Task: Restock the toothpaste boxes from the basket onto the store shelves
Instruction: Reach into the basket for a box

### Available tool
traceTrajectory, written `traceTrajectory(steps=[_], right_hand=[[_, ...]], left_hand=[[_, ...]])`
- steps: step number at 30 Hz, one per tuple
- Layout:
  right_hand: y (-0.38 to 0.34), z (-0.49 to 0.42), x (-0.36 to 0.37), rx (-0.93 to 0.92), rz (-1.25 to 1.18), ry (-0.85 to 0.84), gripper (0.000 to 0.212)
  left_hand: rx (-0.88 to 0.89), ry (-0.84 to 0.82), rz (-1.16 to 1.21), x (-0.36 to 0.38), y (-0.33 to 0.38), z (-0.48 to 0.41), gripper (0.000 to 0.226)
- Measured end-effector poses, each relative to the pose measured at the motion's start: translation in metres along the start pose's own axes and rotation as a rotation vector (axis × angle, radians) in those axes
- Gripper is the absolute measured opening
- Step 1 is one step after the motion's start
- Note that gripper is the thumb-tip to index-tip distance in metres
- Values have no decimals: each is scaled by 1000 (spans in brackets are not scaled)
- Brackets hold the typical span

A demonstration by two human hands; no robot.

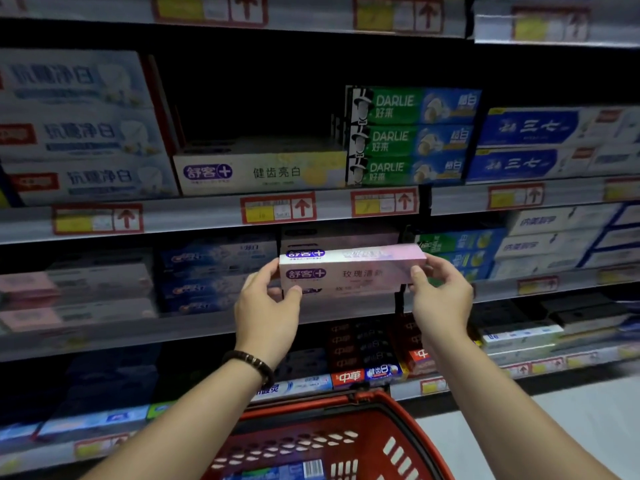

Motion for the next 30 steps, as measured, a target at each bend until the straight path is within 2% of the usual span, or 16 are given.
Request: traceTrajectory(steps=[19,24,30], right_hand=[[11,-14,20,51,14,71,14],[13,-9,22,61,-10,51,21],[11,-1,24,44,69,29,30]], left_hand=[[-48,-9,-9,13,-9,-10,62],[-54,-48,5,13,-12,-9,73],[-69,-86,56,14,-11,-5,69]])
Point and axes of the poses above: each hand's wrist, its own z-axis away from the middle knuckle, its own x-axis out of the palm, y = z × x, the point moved 1 cm from there along -z, towards the middle knuckle, and after that the axes turned 10 degrees about -y, right-handed, at the moved point
